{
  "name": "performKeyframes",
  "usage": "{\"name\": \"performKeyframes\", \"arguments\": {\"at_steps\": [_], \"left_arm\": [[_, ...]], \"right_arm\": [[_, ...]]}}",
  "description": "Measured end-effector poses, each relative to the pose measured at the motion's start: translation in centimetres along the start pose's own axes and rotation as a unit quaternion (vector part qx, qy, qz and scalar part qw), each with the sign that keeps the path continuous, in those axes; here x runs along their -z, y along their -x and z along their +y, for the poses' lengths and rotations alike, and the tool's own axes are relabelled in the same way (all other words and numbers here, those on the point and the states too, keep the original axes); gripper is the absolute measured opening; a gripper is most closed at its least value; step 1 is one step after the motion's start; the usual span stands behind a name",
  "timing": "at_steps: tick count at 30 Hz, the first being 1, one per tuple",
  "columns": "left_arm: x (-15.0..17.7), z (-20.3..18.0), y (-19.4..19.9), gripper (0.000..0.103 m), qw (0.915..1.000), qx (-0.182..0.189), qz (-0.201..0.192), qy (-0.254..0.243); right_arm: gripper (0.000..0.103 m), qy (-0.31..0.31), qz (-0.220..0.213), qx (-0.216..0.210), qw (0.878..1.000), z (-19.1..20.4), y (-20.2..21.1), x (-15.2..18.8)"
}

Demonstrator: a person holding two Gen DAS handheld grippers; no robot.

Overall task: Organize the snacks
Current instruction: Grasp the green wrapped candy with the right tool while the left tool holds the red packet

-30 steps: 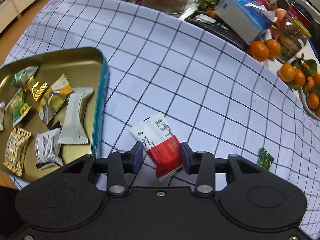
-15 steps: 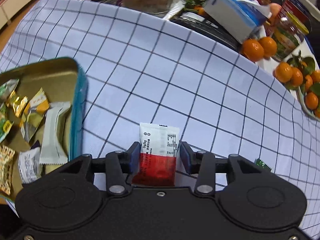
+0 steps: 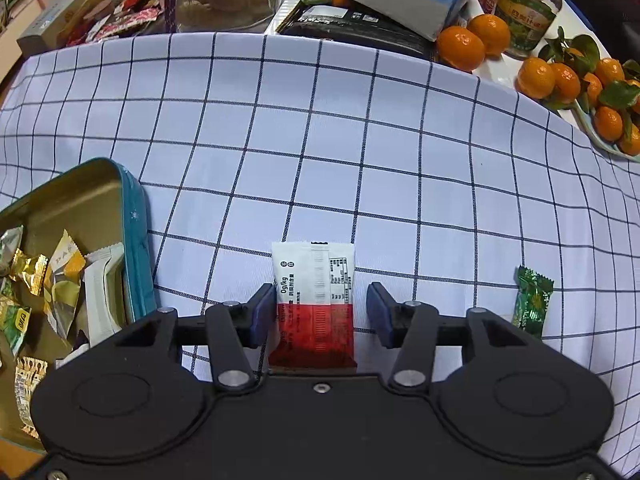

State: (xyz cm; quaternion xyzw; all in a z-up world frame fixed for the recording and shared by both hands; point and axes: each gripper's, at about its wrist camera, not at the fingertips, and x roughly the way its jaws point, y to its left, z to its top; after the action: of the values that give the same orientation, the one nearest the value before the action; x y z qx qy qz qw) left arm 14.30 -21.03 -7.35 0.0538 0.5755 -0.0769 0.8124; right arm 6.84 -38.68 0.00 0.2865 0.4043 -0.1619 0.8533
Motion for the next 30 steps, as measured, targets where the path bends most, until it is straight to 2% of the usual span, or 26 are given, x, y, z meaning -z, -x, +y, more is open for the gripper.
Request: {"name": "performKeyframes", "arguments": {"at_steps": [7, 10, 15, 19, 21, 23, 27, 30], "left_arm": [[0.6, -0.4, 0.2, 0.059, 0.9997, -0.009, -0.014, -0.019], [0.5, 0.0, 0.1, 0.059, 1.0000, -0.001, -0.008, -0.002], [0.0, 0.1, 0.0, 0.059, 0.9999, 0.005, 0.007, -0.007], [0.1, 0.2, 0.1, 0.055, 0.9998, 0.009, 0.014, 0.006], [0.1, 0.2, 0.2, 0.047, 0.9998, 0.007, 0.016, 0.006], [0.1, 0.4, 0.3, 0.044, 0.9996, 0.019, 0.020, 0.007], [0.1, 1.2, 0.4, 0.043, 0.9981, 0.043, 0.035, 0.026], [0.1, 1.4, 0.5, 0.043, 0.9977, 0.049, 0.035, 0.032]], "right_arm": [[0.087, -0.002, 0.030, 0.024, 0.999, -0.9, -1.7, 0.6], [0.086, -0.004, 0.046, 0.038, 0.998, -1.5, -2.6, 0.9], [0.080, -0.011, 0.048, 0.051, 0.998, -1.7, -3.7, 1.0], [0.080, -0.004, 0.044, 0.054, 0.998, -1.0, -4.6, 1.0], [0.079, 0.003, 0.047, 0.054, 0.997, -0.4, -5.2, 1.1], [0.076, 0.018, 0.058, 0.056, 0.997, 0.4, -6.0, 1.5], [0.060, 0.055, 0.078, 0.075, 0.993, 1.5, -7.7, 2.6], [0.053, 0.058, 0.098, 0.083, 0.990, 1.5, -8.7, 3.3]]}}
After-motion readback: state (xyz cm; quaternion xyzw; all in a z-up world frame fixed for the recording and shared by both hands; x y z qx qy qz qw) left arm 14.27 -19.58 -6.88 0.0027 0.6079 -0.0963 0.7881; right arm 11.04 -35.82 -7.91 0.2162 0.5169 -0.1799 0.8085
